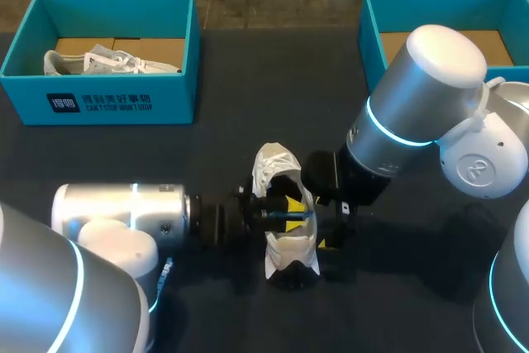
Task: Take the shoe out of the shoebox, open the shoe tongue, remove and reinsert the insole, then place the shoe into the shoebox
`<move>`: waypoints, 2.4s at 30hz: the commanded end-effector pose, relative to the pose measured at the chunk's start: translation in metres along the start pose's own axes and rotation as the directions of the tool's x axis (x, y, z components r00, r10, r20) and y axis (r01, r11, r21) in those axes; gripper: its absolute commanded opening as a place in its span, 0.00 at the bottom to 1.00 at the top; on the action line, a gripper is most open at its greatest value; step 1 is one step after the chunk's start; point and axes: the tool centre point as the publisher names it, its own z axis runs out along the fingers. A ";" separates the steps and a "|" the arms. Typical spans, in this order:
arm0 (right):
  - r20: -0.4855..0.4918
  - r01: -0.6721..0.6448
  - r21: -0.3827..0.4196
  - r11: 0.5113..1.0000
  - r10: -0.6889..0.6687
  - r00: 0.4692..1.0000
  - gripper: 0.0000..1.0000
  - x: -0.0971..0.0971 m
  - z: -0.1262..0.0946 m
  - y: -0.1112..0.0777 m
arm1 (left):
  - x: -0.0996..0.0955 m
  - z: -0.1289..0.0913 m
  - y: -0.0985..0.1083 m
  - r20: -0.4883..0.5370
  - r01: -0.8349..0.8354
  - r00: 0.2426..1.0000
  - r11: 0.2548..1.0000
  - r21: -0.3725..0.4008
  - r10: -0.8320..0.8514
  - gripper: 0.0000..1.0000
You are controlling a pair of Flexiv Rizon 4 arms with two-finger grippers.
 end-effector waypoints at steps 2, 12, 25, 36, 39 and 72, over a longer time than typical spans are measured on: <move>0.001 0.000 -0.001 1.000 0.000 1.000 1.00 0.001 0.001 0.000 | -0.007 -0.015 -0.012 -0.019 0.009 1.000 1.000 -0.007 -0.009 0.29; 0.001 0.000 -0.001 1.000 0.000 1.000 1.00 0.001 0.001 0.000 | -0.015 -0.027 -0.025 -0.115 0.032 0.993 0.999 -0.025 -0.035 0.35; 0.001 0.000 -0.001 1.000 0.000 1.000 1.00 0.001 0.001 0.000 | -0.002 -0.034 -0.023 -0.355 0.004 0.935 0.999 -0.049 -0.021 0.36; -0.015 0.016 0.002 1.000 -0.016 1.000 1.00 -0.007 -0.013 -0.012 | 0.003 -0.039 -0.020 -0.502 -0.042 0.865 0.998 -0.053 0.010 0.34; -0.032 0.028 0.028 0.999 -0.027 0.999 1.00 -0.012 -0.025 -0.023 | 0.007 -0.040 -0.022 -0.558 -0.049 0.830 0.998 -0.051 0.012 0.36; -0.008 0.123 0.076 0.990 -0.122 0.992 1.00 -0.011 -0.078 -0.068 | -0.037 -0.114 -0.024 -0.913 -0.202 0.394 0.979 0.030 0.109 0.38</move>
